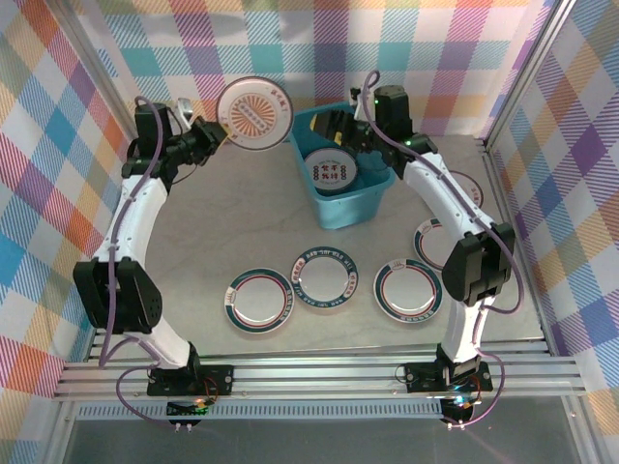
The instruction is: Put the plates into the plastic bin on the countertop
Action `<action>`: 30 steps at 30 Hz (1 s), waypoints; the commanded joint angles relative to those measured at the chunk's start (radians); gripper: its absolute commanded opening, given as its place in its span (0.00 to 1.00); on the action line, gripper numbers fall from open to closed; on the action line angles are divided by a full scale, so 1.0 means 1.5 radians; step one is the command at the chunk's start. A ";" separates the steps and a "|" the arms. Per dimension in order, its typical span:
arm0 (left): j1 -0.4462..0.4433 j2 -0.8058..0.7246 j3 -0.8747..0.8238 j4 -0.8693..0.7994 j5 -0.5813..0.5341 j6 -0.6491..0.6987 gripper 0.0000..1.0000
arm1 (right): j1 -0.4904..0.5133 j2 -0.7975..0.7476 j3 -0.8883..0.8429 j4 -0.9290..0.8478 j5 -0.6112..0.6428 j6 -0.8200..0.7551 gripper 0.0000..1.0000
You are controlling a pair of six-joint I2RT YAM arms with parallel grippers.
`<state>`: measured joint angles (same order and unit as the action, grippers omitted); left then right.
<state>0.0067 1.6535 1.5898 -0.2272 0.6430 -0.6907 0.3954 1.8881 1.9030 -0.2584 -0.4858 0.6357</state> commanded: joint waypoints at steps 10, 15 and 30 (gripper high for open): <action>-0.048 0.059 0.071 0.142 0.115 -0.064 0.00 | -0.002 0.026 0.028 0.035 -0.002 0.050 0.62; -0.059 0.063 0.072 0.146 0.115 -0.064 0.00 | -0.003 0.028 0.017 0.035 0.031 0.065 0.52; -0.085 0.062 0.079 0.077 0.082 -0.011 0.00 | -0.003 0.036 -0.016 0.107 0.049 0.128 0.15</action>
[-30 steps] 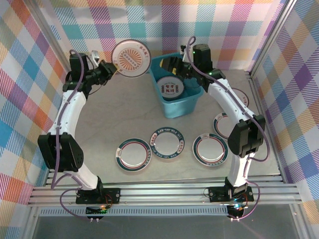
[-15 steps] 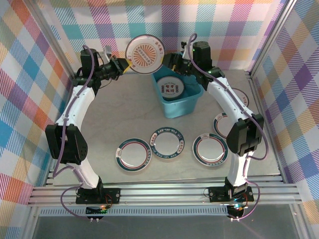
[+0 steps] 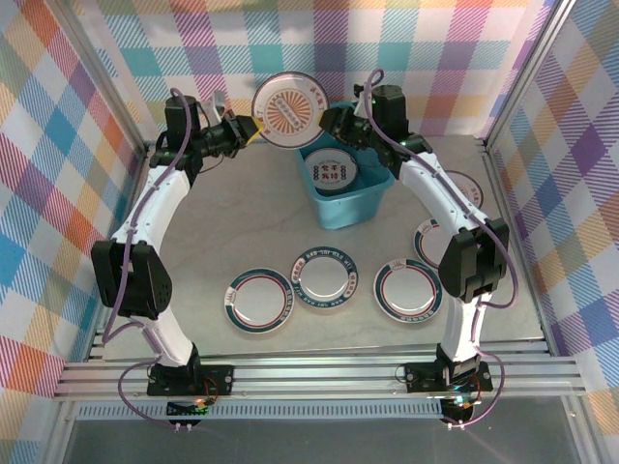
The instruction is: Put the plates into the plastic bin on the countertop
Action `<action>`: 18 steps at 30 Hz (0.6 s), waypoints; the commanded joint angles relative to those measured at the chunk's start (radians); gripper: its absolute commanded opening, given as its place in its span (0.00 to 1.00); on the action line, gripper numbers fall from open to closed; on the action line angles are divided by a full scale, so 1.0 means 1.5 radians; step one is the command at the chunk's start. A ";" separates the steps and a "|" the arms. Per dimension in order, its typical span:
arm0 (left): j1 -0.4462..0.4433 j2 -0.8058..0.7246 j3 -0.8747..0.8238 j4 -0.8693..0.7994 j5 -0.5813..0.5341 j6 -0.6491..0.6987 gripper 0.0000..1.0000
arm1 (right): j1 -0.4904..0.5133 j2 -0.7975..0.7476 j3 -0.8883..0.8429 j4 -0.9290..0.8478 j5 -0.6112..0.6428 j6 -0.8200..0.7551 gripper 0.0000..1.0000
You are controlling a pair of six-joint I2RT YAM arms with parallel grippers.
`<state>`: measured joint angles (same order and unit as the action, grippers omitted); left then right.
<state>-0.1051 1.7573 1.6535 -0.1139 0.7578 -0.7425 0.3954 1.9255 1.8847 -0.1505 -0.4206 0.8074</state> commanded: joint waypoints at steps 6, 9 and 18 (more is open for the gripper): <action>-0.016 -0.010 0.040 -0.020 -0.019 0.043 0.12 | -0.003 -0.001 -0.022 0.038 0.025 0.023 0.00; -0.016 -0.006 0.046 -0.013 -0.022 0.046 0.41 | -0.003 -0.011 -0.037 0.043 0.043 0.029 0.00; -0.013 0.012 0.067 0.001 -0.055 0.075 0.73 | -0.009 -0.096 -0.204 0.244 0.164 0.084 0.00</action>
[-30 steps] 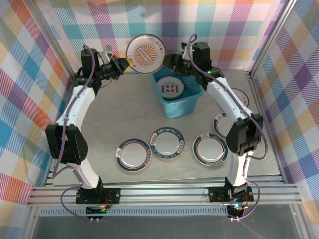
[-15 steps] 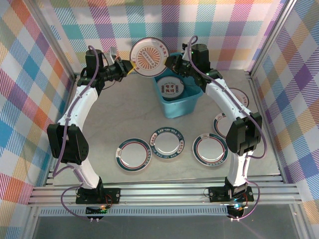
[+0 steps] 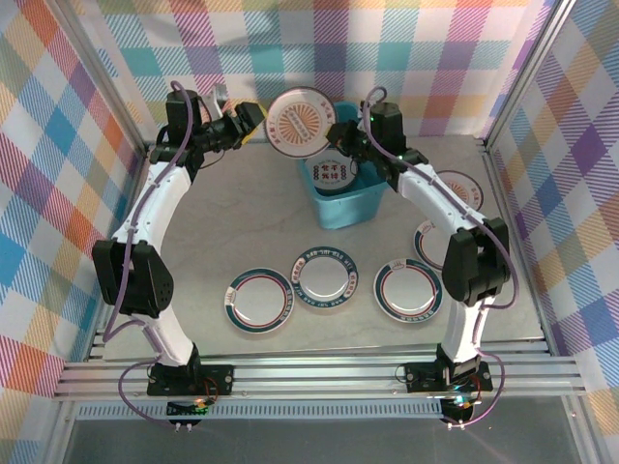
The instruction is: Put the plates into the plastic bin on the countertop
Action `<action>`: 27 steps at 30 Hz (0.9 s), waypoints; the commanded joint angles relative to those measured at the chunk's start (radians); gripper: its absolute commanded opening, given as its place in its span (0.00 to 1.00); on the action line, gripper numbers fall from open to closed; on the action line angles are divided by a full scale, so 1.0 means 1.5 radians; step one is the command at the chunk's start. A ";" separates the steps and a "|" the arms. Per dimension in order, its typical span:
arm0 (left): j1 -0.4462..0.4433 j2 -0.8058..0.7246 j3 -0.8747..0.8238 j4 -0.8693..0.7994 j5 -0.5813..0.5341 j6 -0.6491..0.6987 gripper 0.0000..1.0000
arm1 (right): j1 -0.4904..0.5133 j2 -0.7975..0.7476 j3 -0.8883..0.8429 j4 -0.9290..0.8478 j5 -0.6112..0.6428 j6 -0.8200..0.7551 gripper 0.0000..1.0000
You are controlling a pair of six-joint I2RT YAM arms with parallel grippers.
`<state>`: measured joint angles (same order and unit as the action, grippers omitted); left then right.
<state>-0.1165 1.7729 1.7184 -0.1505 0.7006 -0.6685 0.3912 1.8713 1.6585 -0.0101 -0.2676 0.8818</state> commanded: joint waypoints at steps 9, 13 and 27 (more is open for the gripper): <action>0.036 0.050 0.023 0.054 -0.045 0.018 0.76 | -0.004 -0.109 -0.164 0.204 0.240 0.129 0.00; 0.050 0.072 0.015 0.062 -0.056 0.020 0.76 | 0.013 -0.103 -0.167 0.153 0.319 0.166 0.00; 0.093 0.148 0.036 0.011 -0.024 0.020 0.76 | 0.047 -0.001 -0.020 -0.108 0.407 0.288 0.00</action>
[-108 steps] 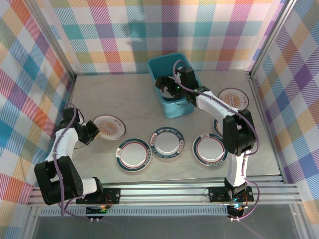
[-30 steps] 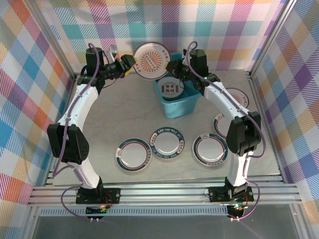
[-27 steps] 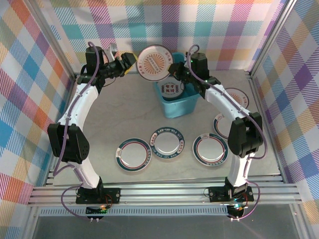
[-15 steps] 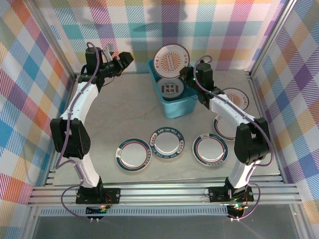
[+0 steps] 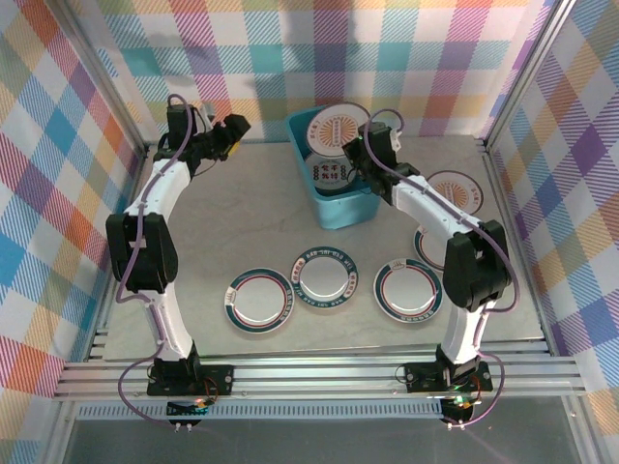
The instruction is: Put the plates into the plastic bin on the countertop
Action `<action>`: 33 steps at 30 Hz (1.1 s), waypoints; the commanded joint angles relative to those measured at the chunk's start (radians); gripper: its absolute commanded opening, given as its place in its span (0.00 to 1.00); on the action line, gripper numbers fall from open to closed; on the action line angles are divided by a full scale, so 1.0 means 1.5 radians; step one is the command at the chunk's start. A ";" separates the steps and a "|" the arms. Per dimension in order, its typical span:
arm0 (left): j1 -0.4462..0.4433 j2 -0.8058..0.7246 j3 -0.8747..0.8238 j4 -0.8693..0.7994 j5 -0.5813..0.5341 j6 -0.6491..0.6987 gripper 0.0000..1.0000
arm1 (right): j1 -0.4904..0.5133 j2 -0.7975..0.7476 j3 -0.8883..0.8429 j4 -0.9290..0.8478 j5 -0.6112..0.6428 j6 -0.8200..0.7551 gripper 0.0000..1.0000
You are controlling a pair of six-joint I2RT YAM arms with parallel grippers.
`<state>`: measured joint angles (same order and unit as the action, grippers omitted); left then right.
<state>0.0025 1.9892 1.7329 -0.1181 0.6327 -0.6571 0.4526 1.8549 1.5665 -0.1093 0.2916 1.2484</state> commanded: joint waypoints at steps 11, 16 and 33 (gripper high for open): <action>0.031 0.037 0.052 -0.015 0.046 0.011 0.76 | 0.028 0.113 0.183 -0.203 0.056 0.120 0.00; 0.032 0.041 0.055 -0.013 0.052 0.010 0.76 | 0.032 0.163 0.249 -0.266 0.045 0.142 0.00; 0.041 0.041 0.051 -0.046 0.046 0.027 0.76 | 0.042 0.286 0.364 -0.357 0.048 0.214 0.00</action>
<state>0.0448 2.0422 1.7851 -0.1635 0.6903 -0.6373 0.5064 2.2639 2.0491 -0.6090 0.3580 1.5249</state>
